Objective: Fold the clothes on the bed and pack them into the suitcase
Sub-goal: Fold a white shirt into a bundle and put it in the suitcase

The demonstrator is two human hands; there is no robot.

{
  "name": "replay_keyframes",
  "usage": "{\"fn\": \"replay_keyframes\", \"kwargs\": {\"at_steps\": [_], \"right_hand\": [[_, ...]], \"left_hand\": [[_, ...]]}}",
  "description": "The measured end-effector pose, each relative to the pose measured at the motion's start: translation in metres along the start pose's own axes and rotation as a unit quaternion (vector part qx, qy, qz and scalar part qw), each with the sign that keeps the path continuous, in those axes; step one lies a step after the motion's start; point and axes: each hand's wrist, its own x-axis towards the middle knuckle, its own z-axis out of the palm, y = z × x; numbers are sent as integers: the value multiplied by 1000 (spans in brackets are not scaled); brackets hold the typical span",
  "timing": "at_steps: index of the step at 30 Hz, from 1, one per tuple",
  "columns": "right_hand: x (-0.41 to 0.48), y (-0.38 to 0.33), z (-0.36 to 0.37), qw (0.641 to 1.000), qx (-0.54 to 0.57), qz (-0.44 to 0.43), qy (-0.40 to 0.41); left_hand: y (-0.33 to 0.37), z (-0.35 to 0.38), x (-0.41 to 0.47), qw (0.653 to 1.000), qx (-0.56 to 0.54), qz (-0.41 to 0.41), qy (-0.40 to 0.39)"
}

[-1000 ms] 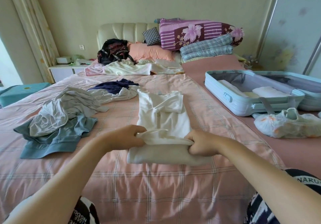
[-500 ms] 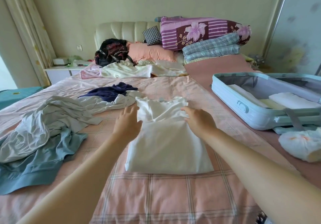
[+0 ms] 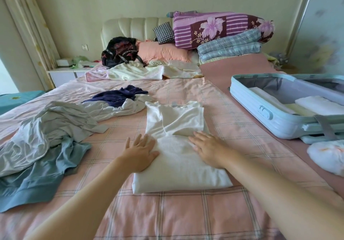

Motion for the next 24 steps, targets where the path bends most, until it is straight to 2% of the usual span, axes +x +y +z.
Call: {"fn": "replay_keyframes", "kwargs": {"at_steps": [3, 5, 6, 8, 10, 11, 13, 17, 20, 22, 24], "right_hand": [[-8, 4, -1, 997, -74, 3, 35], [-14, -2, -5, 991, -110, -18, 77], [-19, -7, -8, 989, -100, -38, 99], [-34, -17, -14, 993, -32, -76, 82], [-53, -26, -13, 994, 44, -100, -16], [-61, -28, -11, 991, 53, -109, -64], [-74, -29, -8, 989, 16, -106, -105], [-91, -27, -19, 995, -8, -24, -96], [-90, -22, -32, 996, 79, 2, -41], [-85, -16, -44, 992, 129, 13, -7], [-85, -11, -60, 979, 199, 27, -21]], "left_hand": [[4, -2, -15, 993, 59, 26, 99], [6, -3, -27, 977, 57, 106, 177], [7, -3, -34, 971, 34, 144, 190], [10, 1, -47, 972, -12, 184, 146], [10, 12, -58, 975, -14, 208, 81], [9, 17, -61, 975, -3, 213, 62], [5, 21, -65, 976, 21, 211, 52], [3, 10, -76, 975, 8, 197, 105], [8, -10, -82, 976, -88, 148, 133], [8, -29, -81, 983, -119, 96, 97], [4, -45, -81, 984, -154, 84, 27]]}}
